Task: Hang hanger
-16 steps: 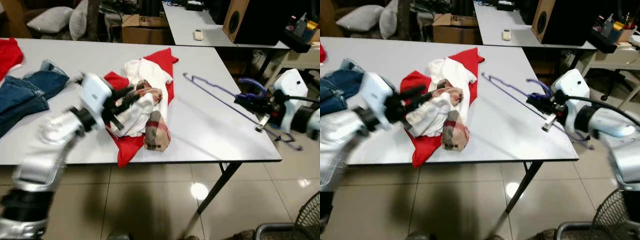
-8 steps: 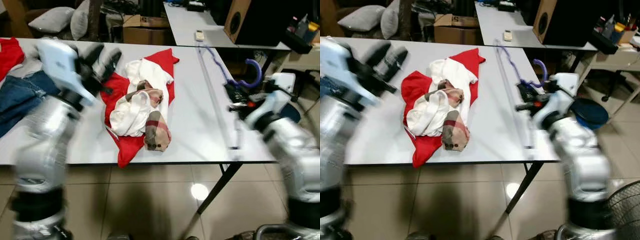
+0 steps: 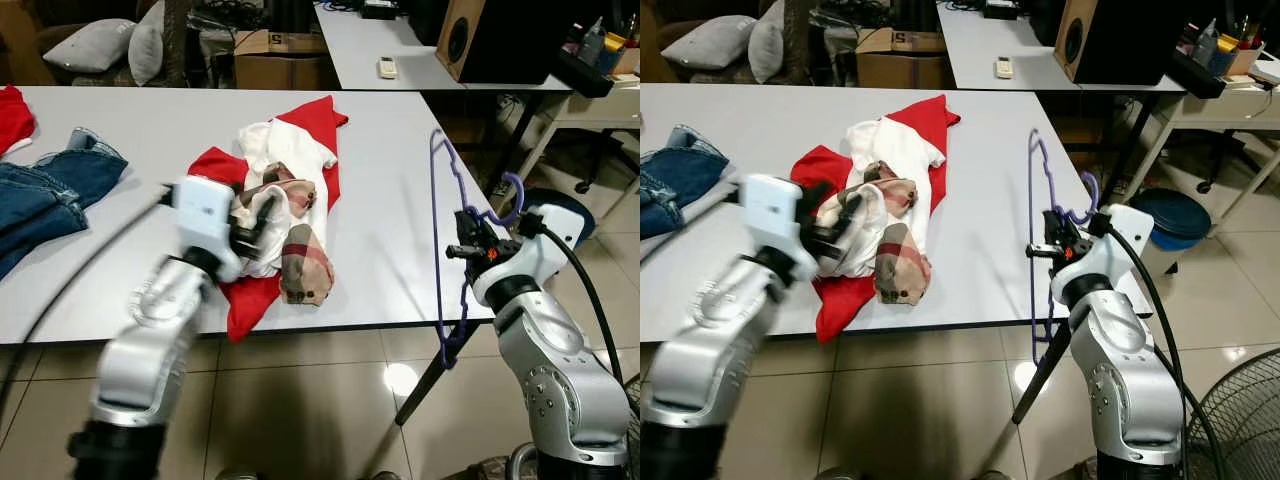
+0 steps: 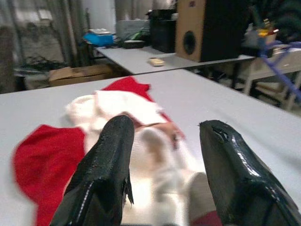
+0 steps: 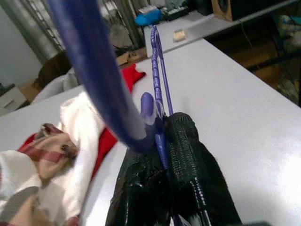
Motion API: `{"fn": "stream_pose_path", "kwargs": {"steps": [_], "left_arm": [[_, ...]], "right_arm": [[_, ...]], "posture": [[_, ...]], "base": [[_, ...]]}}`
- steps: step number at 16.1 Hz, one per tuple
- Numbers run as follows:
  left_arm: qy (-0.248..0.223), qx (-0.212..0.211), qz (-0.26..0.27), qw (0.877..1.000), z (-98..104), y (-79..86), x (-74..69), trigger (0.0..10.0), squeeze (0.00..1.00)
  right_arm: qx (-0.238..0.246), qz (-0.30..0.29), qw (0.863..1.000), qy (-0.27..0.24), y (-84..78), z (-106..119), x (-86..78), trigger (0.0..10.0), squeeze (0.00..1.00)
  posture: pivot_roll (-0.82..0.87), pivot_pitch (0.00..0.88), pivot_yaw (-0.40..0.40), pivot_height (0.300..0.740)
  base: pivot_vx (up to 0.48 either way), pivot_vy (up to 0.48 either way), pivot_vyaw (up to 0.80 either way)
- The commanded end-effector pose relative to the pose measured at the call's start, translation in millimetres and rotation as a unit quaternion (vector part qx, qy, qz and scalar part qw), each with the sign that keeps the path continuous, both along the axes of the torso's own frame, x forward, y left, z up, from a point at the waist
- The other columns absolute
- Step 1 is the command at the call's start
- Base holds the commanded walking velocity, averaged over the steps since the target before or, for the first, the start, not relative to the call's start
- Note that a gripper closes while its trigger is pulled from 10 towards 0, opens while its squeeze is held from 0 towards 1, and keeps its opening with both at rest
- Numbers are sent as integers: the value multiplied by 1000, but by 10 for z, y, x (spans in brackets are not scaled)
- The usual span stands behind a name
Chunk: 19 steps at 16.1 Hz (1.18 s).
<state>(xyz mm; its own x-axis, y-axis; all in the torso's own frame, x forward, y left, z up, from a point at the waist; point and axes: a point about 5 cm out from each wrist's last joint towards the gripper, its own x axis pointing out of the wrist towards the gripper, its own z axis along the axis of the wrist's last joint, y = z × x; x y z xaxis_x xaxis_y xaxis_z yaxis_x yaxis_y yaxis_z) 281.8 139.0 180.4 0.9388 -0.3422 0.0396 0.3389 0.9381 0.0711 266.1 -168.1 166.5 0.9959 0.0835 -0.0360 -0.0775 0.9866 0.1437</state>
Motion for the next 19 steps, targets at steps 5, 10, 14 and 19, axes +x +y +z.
{"fn": "stream_pose_path", "kwargs": {"steps": [5,10,14,19], "left_arm": [[-2,2,45,999,6,156,-13,10000,0],[3,2,45,999,-2,141,-11,10000,0],[9,0,45,999,-28,132,-34,10000,0],[13,13,36,999,-39,101,-16,10000,0]], "right_arm": [[-24,38,998,-35,180,111,36,10000,0],[-13,50,998,-26,218,69,-5,10000,0],[-1,64,998,-17,222,59,-5,10000,0],[4,59,998,-13,206,51,3,10000,0]], "posture": [[12,0,-50,740],[6,0,-36,740],[6,0,-45,740],[-3,0,-44,740]], "base": [[0,315,0],[0,433,0],[0,418,0],[0,426,0]]}}
